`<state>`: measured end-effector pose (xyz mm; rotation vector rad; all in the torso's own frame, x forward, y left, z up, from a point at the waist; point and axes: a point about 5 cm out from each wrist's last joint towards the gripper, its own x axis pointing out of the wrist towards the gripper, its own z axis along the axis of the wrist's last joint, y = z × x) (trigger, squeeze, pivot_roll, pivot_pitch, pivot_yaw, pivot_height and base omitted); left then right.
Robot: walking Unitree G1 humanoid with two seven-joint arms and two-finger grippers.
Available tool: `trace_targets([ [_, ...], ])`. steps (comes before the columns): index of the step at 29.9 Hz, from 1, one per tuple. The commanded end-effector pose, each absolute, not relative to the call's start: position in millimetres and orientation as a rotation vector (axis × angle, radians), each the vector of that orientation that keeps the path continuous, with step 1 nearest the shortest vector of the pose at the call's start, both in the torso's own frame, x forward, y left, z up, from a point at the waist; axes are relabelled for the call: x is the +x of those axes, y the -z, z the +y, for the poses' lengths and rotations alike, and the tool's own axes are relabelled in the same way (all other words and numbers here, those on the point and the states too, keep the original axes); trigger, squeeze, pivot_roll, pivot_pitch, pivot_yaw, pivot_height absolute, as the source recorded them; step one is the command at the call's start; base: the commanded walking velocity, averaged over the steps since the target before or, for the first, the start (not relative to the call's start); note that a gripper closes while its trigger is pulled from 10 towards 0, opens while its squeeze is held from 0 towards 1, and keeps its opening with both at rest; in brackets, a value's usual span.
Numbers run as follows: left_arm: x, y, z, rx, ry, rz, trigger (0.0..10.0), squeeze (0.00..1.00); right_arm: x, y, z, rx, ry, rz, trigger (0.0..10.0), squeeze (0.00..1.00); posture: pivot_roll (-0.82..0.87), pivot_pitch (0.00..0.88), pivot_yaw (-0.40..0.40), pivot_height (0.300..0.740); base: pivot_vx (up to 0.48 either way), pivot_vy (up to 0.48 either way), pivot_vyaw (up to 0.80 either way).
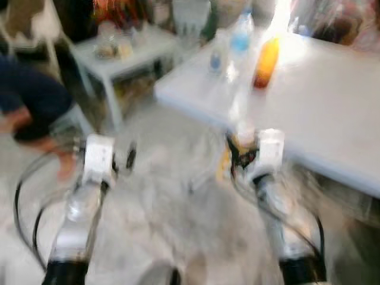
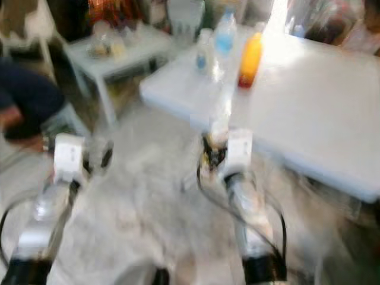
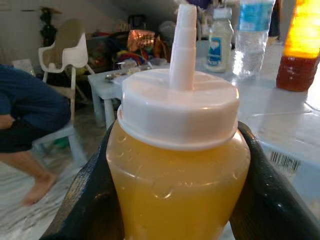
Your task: Restocking fridge
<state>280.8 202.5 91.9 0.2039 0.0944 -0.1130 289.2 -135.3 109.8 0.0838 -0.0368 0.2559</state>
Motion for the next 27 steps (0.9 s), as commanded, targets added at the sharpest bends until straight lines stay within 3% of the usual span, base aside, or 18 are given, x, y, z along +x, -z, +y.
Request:
trace_targets([
  [1,280,-90,202,0.221,0.136,0.1,10.0,0.0,289,-118,-140,0.084,-0.235,-0.076,10.0,0.0,0.03,0.0,-0.017,0.74,0.0,0.0,0.78],
  [9,278,-86,202,0.223,0.12,0.1,10.0,0.0,290,-129,-139,0.052,-0.259,-0.119,10.0,0.0,0.02,0.0,-0.005,0.74,0.0,-0.381,0.78],
  [20,270,-81,206,0.216,0.082,0.1,10.0,0.0,283,-130,-146,0.006,-0.247,-0.131,10.0,0.0,0.03,0.0,0.004,0.74,0.0,0.0,0.78],
  [27,264,-82,206,0.197,0.055,0.095,10.0,0.0,280,-129,-147,-0.021,-0.25,-0.126,10.0,0.0,0.03,0.0,0.006,0.74,0.0,-0.383,0.77],
])
